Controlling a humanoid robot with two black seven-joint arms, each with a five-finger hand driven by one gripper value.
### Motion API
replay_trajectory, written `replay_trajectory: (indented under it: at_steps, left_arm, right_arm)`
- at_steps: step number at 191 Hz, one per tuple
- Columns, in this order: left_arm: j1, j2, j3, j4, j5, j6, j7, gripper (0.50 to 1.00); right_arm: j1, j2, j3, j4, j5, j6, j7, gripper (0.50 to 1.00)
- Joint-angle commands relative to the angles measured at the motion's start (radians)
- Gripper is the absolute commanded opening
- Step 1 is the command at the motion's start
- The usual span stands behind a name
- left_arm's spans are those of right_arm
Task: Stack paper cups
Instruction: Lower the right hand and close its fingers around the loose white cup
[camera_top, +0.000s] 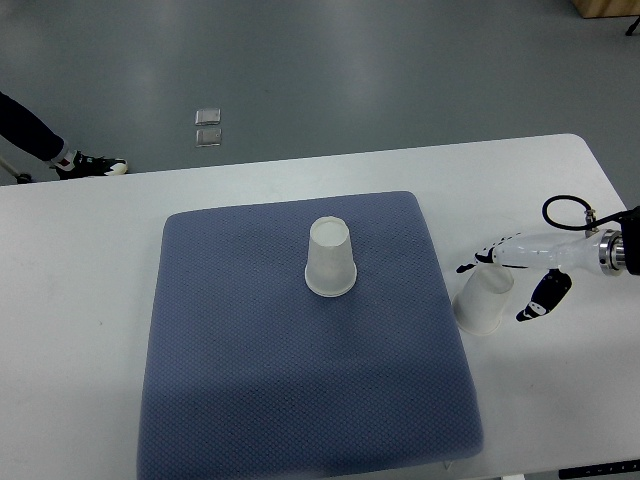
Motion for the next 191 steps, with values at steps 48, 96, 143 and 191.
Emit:
replay_trajectory:
  at_steps: [48,96,143,191]
  left_arm:
    - [0.001,0.000,0.000,0.000,0.001,0.000,0.000,1.000]
    - [0.000,0.000,0.000,0.000,0.001,0.000,0.000,1.000]
    - [0.001,0.000,0.000,0.000,0.001,0.000,0.000,1.000]
    - [0.000,0.000,0.000,0.000,-0.001,0.000,0.000,1.000]
  right_arm:
    - [-0.031,0.049,0.000,-0.008,-0.025,-0.031,-0.003,0.901]
    - [-0.045,0.074,0.002,-0.023,-0.039,-0.031,-0.005,0.874]
    - [-0.040,0.074,0.002,-0.026,-0.043,-0.029,-0.003,0.789]
    - [-0.033,0.056,0.002,-0.026,-0.048,-0.026,-0.003,0.762]
